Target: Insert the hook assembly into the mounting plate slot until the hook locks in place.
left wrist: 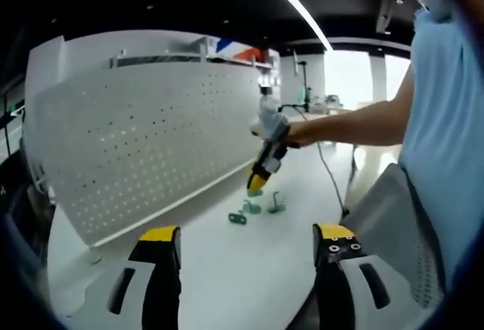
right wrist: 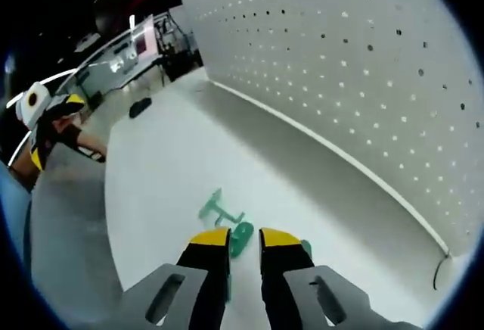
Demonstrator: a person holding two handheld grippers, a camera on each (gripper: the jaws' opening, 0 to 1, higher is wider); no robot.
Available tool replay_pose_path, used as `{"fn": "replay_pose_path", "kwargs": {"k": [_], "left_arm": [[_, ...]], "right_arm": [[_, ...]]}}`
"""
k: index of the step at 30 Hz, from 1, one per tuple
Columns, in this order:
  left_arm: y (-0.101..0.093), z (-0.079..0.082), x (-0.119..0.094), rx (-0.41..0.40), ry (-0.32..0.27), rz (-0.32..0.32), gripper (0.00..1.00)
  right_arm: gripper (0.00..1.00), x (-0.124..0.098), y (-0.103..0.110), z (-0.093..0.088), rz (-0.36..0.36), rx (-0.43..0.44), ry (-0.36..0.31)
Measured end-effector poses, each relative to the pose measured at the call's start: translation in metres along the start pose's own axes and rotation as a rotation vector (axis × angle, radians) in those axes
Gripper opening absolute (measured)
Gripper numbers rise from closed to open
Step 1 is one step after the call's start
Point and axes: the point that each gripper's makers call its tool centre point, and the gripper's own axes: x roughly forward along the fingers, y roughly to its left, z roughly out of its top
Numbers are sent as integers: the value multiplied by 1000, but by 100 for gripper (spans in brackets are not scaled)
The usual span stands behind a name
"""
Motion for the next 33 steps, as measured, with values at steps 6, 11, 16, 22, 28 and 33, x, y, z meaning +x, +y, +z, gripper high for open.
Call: {"fn": "replay_pose_path", "kwargs": {"k": [6,11,16,22,28,33], "left_arm": [[-1,1,0,0,-2,-1,72],[-3,-1,1,-1,0,-3,72],[-4,-3,0,-7,4,-5,72],[-3,-3,0,-7,10,-1,72],[-4,-5,1,-11,13,-3,71],[-3,-7,0,-18,14,1,71]], "right_arm": [[10,8,-3,-6,10,42,44],[8,14,-2,-11,24,92,77],[6,19,-3,-13,43,144,87],[6,23,-3,-14,49,176,107],[6,28,-4,-16,51,215,141],[5,31,-3,-19,65,236,163]]}}
